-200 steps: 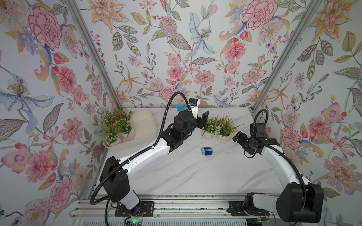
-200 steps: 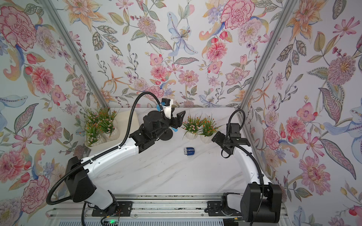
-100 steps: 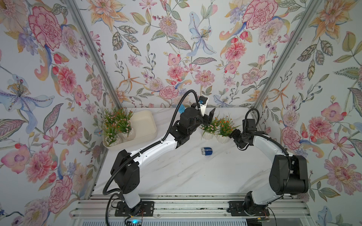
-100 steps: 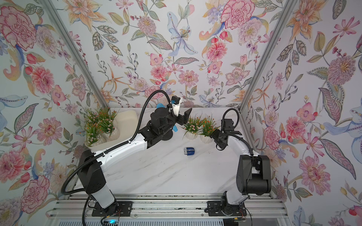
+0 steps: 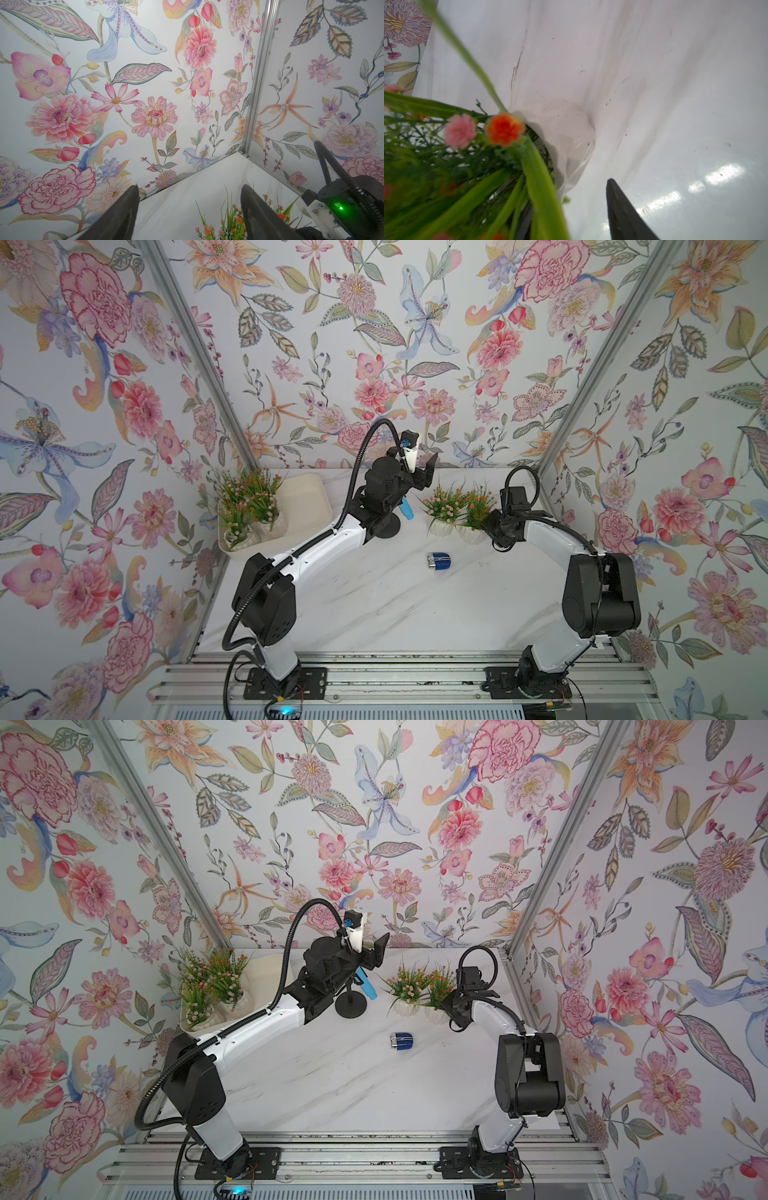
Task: Put the potted gypsophila into the storage box
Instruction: Pick up the baby's breath potted plant from the center of the board.
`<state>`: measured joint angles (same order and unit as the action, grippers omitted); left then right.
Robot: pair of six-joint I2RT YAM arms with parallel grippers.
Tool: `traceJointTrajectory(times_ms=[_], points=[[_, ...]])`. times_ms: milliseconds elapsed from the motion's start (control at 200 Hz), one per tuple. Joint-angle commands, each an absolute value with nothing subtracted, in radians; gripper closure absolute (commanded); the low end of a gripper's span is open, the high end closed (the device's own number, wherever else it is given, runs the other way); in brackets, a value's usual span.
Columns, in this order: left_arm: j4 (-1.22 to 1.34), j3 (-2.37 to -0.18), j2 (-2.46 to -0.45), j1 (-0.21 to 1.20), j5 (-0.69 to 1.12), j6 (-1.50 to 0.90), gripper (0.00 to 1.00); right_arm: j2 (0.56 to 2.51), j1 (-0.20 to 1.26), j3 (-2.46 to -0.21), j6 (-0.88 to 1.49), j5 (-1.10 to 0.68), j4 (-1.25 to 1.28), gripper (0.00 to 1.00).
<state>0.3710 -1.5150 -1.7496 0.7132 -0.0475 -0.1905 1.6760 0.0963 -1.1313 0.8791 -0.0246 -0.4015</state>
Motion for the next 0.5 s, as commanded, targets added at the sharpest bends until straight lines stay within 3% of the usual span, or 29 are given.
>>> traceJointTrajectory(times_ms=[0, 495], points=[[0.393, -1.556, -1.78, 0.703, -0.011, -0.199, 0.21, 1.652, 0.1, -1.13, 0.905, 0.035, -0.422, 0.5], [0.363, -1.593, -1.805, 0.681, 0.008, -0.201, 0.22, 1.717, 0.123, -1.146, 0.924, 0.06, -0.44, 0.64]])
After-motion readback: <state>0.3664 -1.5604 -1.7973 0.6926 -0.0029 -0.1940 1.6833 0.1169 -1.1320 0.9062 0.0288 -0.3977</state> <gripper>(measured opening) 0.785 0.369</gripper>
